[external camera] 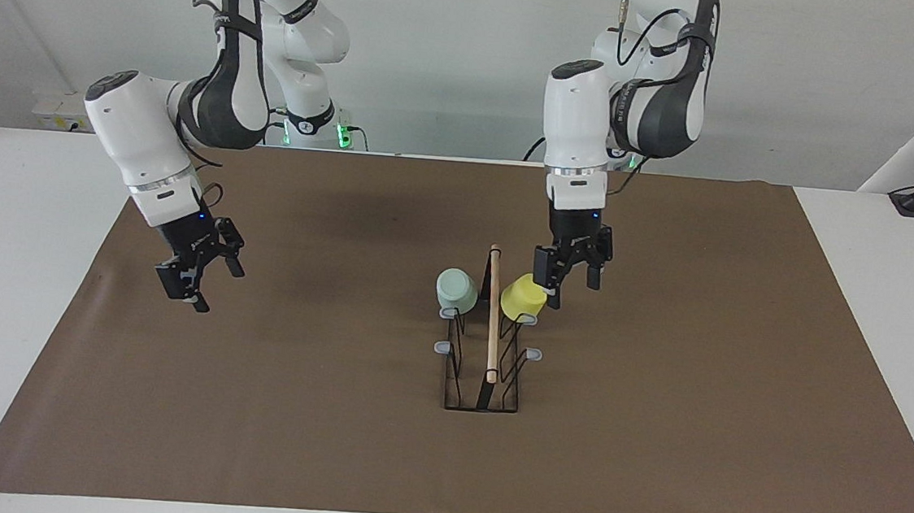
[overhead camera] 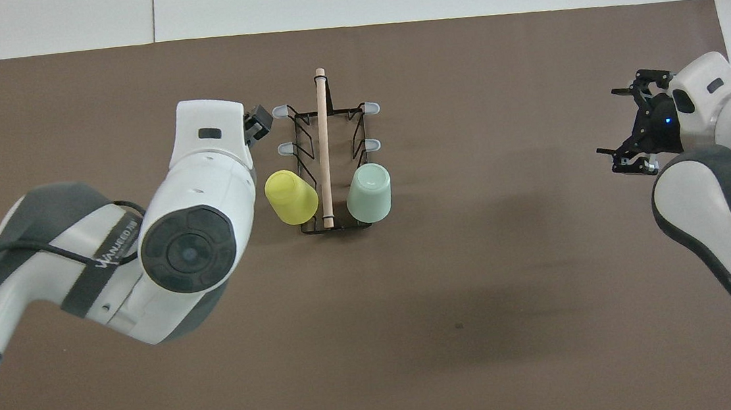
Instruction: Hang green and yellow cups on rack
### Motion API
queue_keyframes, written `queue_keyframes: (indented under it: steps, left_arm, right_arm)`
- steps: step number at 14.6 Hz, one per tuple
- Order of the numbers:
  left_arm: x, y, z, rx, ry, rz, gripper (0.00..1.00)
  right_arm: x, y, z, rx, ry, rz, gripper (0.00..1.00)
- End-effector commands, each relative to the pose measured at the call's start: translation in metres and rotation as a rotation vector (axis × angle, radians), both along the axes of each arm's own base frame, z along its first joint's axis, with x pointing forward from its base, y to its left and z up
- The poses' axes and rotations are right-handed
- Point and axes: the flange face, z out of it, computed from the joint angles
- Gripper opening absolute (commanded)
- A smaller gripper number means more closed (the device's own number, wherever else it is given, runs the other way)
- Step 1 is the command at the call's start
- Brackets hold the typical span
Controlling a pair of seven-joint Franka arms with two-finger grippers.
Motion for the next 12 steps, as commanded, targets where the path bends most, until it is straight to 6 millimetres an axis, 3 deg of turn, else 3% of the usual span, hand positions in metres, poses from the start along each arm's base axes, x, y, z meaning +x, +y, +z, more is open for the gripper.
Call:
queue_keyframes:
  steps: [1, 3, 6, 7, 9, 12]
  left_arm:
    - [0.028, 0.039, 0.01, 0.014, 0.045, -0.065, 1.0]
    - [0.038, 0.071, 0.014, 0.022, 0.071, -0.108, 1.0]
    - [0.045, 0.115, 0.022, 0.06, 0.137, -0.203, 1.0]
    - [0.045, 0.134, 0.028, 0.063, 0.157, -0.242, 1.0]
    - [0.041, 0.167, 0.037, 0.094, 0.212, -0.344, 1.0]
    - [0.033, 0.213, 0.041, 0.136, 0.306, -0.473, 1.0]
  right_arm:
    - [0.005, 0.001, 0.015, -0.095, 0.019, -0.092, 1.0]
    - [0.004, 0.007, 0.025, -0.118, 0.061, -0.193, 1.0]
    - [-0.001, 0.012, 0.055, -0.13, 0.12, -0.396, 1.0]
    - [-0.003, 0.026, 0.06, -0.125, 0.139, -0.44, 1.0]
    - [-0.007, 0.011, 0.077, -0.096, 0.175, -0.61, 1.0]
    - [-0.013, 0.005, 0.111, -0.055, 0.265, -0.881, 1.0]
